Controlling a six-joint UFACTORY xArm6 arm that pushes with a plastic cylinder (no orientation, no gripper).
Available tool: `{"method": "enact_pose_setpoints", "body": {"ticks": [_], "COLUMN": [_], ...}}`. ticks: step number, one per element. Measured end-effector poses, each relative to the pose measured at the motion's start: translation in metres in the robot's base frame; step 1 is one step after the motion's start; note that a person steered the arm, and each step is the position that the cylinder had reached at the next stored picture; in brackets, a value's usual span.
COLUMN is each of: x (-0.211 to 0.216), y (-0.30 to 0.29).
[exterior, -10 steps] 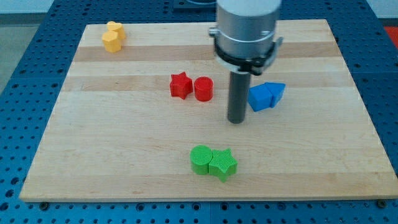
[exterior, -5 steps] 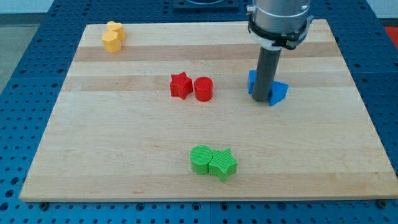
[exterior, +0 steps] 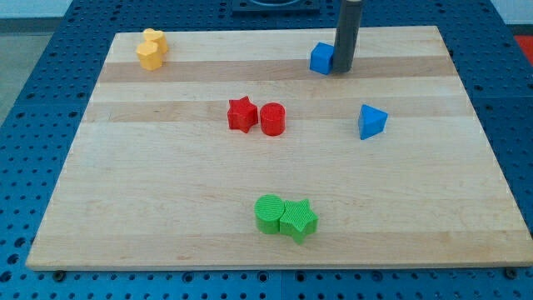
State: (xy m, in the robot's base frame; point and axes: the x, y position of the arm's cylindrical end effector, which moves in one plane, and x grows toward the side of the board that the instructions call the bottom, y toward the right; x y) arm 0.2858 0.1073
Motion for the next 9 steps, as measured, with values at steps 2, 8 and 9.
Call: {"method": "enact_pose_setpoints", "body": {"ticks": [2, 8, 9], "x": [-0.02, -0.027, -0.035], "y": [-0.014, -0.064, -0.064]}}
